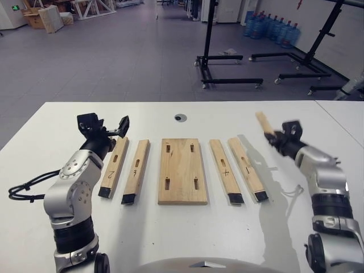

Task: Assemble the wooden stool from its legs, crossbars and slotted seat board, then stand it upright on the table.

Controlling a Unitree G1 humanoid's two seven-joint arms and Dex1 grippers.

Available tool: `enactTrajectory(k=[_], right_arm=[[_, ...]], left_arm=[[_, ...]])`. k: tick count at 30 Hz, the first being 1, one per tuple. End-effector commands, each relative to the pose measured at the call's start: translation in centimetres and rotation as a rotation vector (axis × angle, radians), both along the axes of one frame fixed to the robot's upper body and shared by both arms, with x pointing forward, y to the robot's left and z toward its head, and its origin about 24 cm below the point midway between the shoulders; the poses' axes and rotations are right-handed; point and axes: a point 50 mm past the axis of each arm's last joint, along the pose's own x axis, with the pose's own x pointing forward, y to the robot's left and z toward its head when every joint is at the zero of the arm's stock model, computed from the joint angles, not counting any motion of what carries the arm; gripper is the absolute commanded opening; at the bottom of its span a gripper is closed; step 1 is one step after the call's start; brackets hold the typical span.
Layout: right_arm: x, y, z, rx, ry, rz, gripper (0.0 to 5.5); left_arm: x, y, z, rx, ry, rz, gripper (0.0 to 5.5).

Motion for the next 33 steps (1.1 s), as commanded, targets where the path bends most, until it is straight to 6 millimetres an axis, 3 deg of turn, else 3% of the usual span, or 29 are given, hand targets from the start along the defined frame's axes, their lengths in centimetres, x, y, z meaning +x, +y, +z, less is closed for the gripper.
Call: enactTrajectory(k=[1,4,7,16,25,33], right_arm=[[0.2,7.2,4.9,0.038,-0.186,0.297,1.28],[-1.4,13.1,4.5,0.012,-0.188,0.555,1.28],[-2.4,15.5,2.9,-0.031,-0.174,0.654,1.28],[-3.6,18.7,2.8,0.024,-0.207,0.765,1.28],[-4.8,19.7,2.5,0.070,-0.180,0.825,1.28],[-5.0,20.0,2.4,0.063,-0.180,0.834,1.28]], left_arm=[[0.3,-2.9,2.4,-0.225,-0.049,-0.255,4.65],[0.8,-4.4,2.5,-0.433,0.001,-0.363,4.65],[0.8,-5.6,2.6,-0.562,0.034,-0.435,4.65],[0.7,-7.0,2.8,-0.646,0.083,-0.471,4.65],[1.4,-6.8,2.7,-0.654,0.094,-0.441,4.65],[1.1,-7.4,3.1,-0.689,0.122,-0.447,3.41]])
